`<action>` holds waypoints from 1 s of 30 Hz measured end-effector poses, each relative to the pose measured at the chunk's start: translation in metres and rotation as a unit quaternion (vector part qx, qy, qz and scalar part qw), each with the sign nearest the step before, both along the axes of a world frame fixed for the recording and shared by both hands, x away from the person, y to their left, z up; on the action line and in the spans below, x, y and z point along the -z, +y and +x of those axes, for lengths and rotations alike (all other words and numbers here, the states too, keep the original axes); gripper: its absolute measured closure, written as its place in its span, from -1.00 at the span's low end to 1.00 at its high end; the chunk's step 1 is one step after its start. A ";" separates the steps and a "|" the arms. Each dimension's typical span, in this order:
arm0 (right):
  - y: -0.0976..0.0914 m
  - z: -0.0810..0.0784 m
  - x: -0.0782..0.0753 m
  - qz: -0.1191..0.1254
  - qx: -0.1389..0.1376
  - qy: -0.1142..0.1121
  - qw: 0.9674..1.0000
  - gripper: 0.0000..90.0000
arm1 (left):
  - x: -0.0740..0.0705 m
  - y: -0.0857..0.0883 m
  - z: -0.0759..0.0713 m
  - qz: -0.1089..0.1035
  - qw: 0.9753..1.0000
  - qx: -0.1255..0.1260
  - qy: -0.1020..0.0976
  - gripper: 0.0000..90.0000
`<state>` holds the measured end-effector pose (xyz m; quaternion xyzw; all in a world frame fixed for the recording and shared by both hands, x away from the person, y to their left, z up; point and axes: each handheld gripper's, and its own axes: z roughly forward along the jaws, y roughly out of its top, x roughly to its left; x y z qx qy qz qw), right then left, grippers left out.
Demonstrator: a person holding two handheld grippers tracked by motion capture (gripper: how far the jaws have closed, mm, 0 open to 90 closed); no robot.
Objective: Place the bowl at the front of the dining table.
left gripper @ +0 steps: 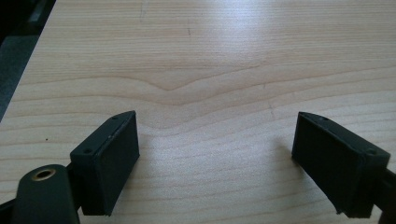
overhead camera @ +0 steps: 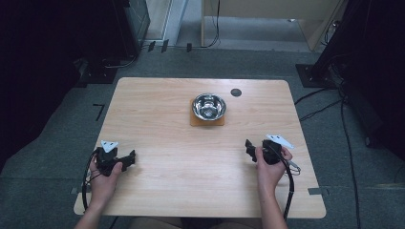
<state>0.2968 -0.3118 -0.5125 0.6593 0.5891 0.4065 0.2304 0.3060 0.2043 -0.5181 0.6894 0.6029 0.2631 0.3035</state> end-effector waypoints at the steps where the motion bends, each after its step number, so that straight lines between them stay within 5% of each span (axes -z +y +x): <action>1: -0.001 -0.002 0.000 0.002 0.001 0.001 1.000 -0.46 | 0.000 0.000 0.000 0.000 1.000 0.000 0.000 -0.67; 30: -0.046 -0.048 0.005 0.003 0.034 0.003 0.999 -0.44 | 0.000 0.000 0.000 0.000 1.000 0.000 0.000 -0.68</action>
